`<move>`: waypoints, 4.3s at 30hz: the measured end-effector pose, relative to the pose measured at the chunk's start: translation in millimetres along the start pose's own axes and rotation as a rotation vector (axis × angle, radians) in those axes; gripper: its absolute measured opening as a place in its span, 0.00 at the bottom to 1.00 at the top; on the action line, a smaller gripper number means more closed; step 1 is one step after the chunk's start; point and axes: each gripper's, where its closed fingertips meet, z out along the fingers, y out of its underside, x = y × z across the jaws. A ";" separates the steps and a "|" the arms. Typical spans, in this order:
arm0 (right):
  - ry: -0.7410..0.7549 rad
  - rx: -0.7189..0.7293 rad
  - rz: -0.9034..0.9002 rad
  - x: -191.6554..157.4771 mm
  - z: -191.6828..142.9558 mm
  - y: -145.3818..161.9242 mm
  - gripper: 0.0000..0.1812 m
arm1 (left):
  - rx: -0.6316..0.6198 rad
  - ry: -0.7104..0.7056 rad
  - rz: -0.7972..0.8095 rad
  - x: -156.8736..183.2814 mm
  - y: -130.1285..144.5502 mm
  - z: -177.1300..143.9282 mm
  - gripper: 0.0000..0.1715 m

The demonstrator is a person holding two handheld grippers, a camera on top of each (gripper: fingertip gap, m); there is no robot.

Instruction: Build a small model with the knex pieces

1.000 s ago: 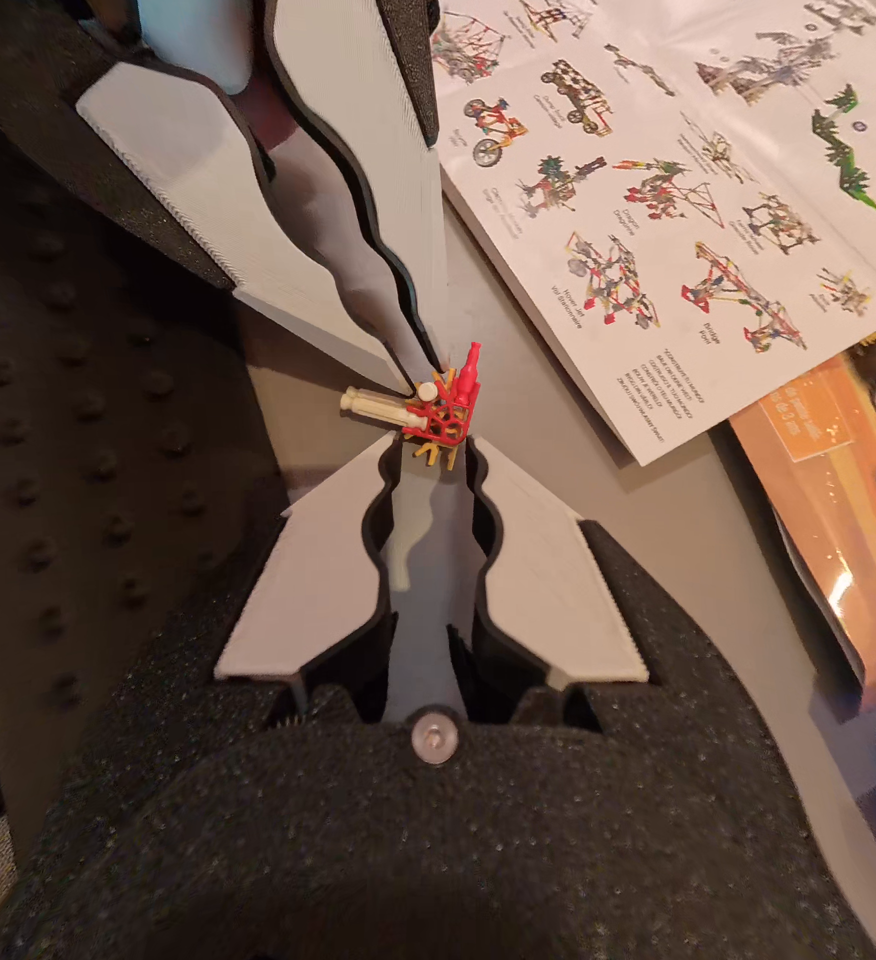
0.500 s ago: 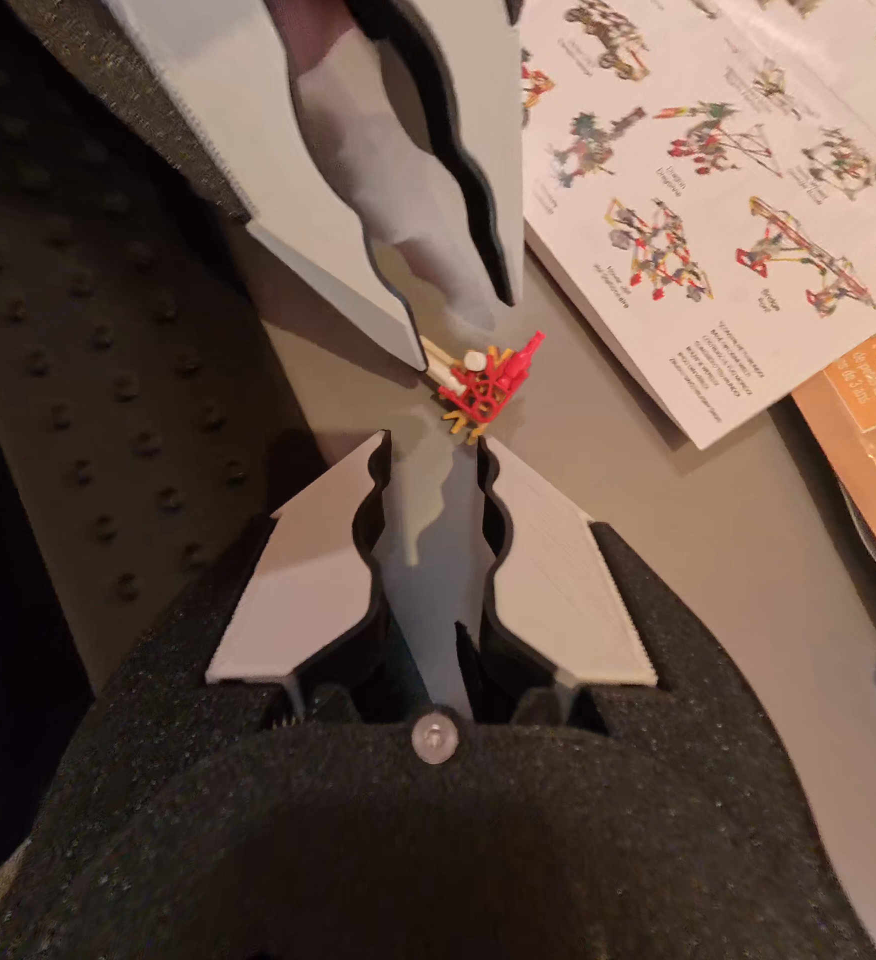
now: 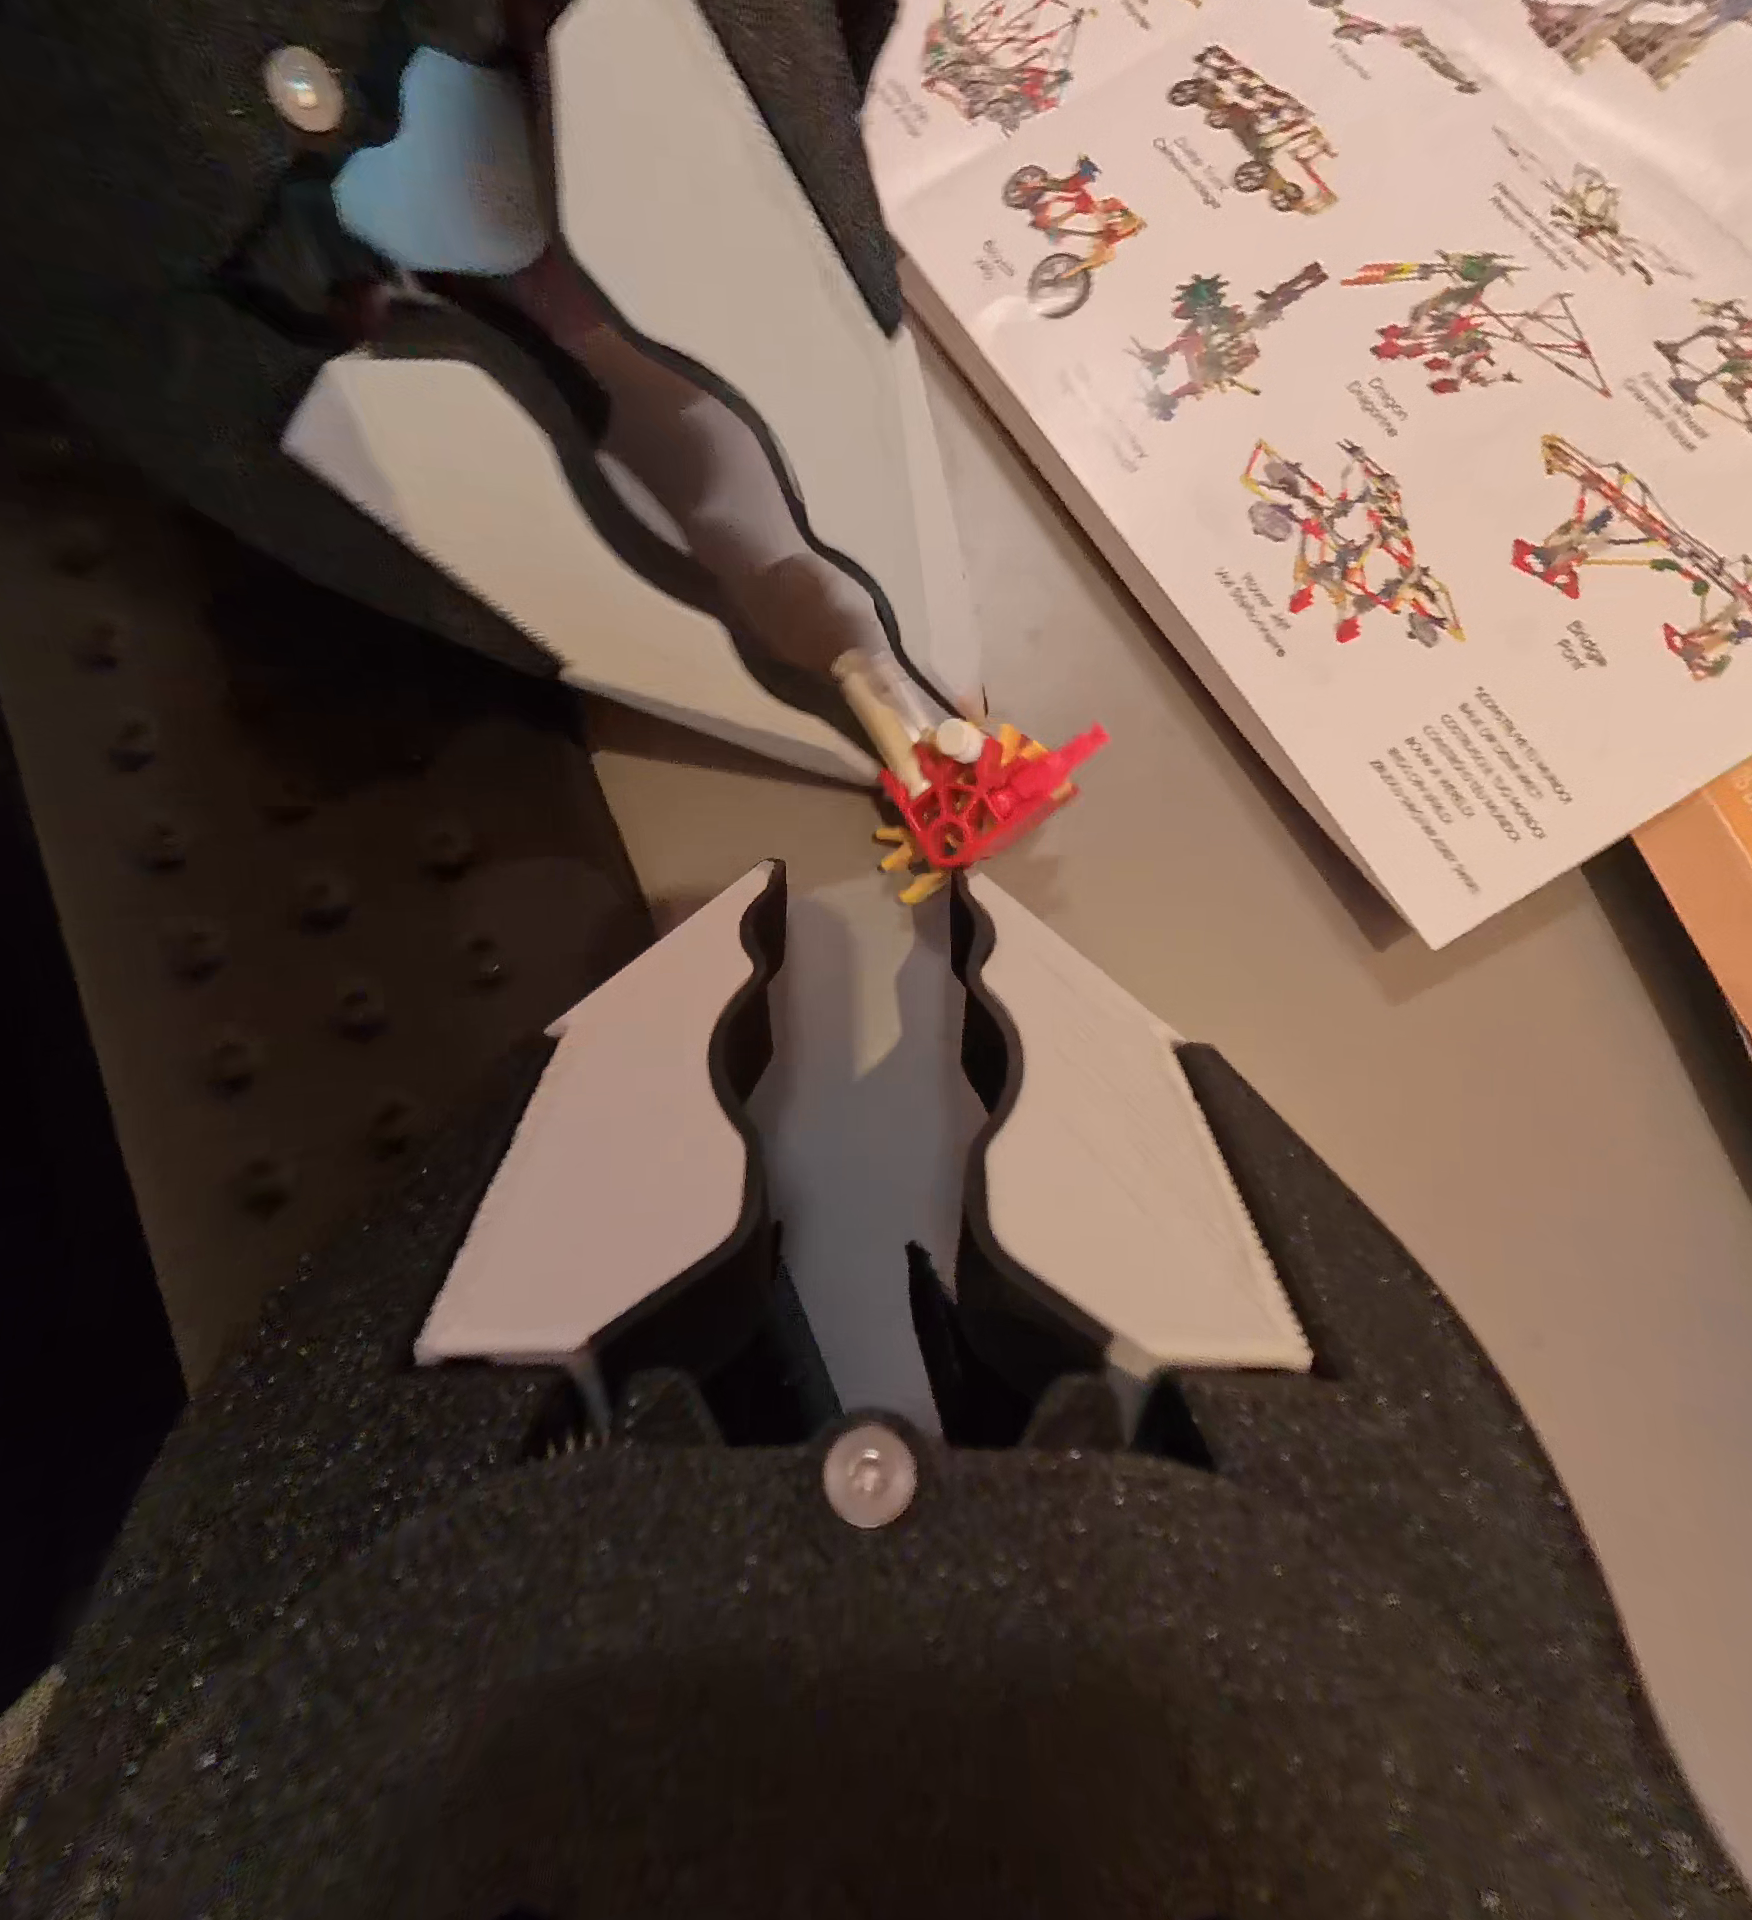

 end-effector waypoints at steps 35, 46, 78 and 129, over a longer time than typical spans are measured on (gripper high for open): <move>-0.014 0.186 -0.489 13.1 2.7 -15.8 0.13 | 0.101 0.189 0.292 -2.0 -3.9 7.0 0.03; -0.097 0.138 -0.564 9.7 4.0 -17.4 0.13 | 0.133 0.324 0.369 1.8 -4.1 4.0 0.02; -0.007 0.170 -0.437 26.3 15.1 -25.7 0.14 | 0.107 0.058 0.239 -19.8 -5.7 -0.2 0.11; -0.016 0.181 -0.346 35.9 13.2 -22.8 0.15 | 0.067 0.163 0.389 -18.0 -13.5 1.2 0.09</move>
